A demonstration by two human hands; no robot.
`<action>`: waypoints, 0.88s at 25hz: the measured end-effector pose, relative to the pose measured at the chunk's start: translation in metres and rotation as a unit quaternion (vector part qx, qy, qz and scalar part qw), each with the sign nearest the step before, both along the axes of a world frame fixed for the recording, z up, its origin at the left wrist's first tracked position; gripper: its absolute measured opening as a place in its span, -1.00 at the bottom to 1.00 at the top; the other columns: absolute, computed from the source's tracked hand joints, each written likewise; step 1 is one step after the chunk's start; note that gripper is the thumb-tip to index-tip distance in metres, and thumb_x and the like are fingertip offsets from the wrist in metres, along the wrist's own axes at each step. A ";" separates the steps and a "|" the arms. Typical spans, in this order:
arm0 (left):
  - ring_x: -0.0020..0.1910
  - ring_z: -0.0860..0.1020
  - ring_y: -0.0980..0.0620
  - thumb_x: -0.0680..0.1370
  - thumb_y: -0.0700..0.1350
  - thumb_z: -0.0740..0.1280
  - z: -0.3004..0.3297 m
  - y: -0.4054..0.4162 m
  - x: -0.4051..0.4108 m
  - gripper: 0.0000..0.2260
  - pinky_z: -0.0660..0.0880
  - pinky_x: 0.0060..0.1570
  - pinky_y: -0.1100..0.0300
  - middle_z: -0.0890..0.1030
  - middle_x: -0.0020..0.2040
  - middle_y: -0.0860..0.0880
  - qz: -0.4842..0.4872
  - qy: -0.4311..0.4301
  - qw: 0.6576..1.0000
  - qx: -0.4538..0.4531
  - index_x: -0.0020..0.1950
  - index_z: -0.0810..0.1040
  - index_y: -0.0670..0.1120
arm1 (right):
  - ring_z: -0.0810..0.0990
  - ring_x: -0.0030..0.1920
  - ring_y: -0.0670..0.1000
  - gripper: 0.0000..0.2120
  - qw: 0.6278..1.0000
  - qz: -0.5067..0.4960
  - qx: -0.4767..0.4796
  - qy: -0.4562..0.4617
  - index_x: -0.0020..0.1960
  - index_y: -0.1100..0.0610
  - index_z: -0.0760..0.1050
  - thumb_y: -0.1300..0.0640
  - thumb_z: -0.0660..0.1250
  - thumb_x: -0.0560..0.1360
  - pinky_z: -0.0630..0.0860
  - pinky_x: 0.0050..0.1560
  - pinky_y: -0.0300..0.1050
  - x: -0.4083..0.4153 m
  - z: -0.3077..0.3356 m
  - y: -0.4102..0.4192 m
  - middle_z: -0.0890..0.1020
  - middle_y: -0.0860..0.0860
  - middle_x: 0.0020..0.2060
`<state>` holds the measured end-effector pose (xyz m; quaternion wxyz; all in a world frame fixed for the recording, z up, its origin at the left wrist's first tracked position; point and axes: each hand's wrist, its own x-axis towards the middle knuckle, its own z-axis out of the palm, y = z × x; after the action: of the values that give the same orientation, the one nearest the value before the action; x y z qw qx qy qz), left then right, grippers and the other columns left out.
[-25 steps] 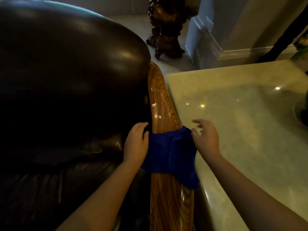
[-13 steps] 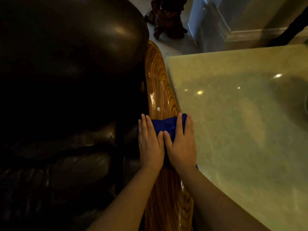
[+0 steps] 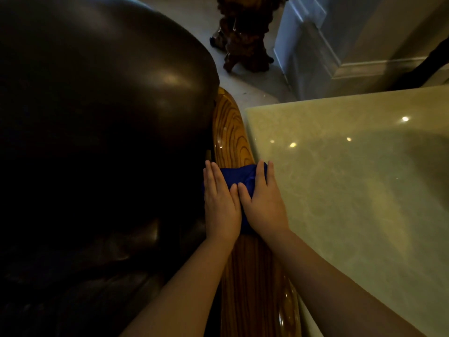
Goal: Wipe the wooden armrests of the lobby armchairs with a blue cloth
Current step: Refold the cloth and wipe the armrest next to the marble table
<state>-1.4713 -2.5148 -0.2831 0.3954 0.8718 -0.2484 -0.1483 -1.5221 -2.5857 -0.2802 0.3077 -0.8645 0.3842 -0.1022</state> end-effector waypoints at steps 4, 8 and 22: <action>0.51 -0.10 -0.02 0.60 -0.05 0.02 -0.002 -0.035 0.044 -0.46 -0.04 0.46 0.11 -0.14 0.54 -0.09 0.022 -0.038 0.999 -0.005 0.48 -0.19 -0.11 | 0.06 0.49 0.12 -0.35 0.999 0.001 0.032 -0.007 0.48 0.07 -0.13 -0.14 0.07 0.54 0.18 0.45 0.03 0.049 -0.003 -0.032 -0.09 0.12 0.52; 0.50 0.04 -0.10 0.59 -0.02 0.04 -0.010 -0.052 0.065 -0.47 0.10 0.44 0.01 0.01 0.53 -0.15 0.059 -0.097 0.993 0.013 0.48 -0.08 -0.14 | 0.04 0.49 0.11 -0.38 0.998 0.001 0.050 -0.032 0.48 0.09 -0.11 -0.11 0.06 0.55 0.11 0.44 -0.01 0.073 -0.008 -0.051 -0.07 0.13 0.52; 0.26 0.40 -0.08 0.52 -0.22 0.24 0.034 -0.019 0.088 -0.63 0.36 0.30 0.04 0.44 0.29 -0.14 -0.098 -0.181 0.976 0.068 0.33 0.37 -0.16 | 0.45 0.24 0.11 -0.62 0.992 0.116 -0.018 0.040 0.31 0.15 0.38 0.20 0.22 0.50 0.35 0.23 -0.07 0.045 0.035 -0.075 0.49 0.16 0.25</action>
<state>-1.3830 -2.5338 -0.2486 0.2671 0.8805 -0.3894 -0.0432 -1.4770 -2.6602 -0.2451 0.2863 -0.9121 0.2911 -0.0377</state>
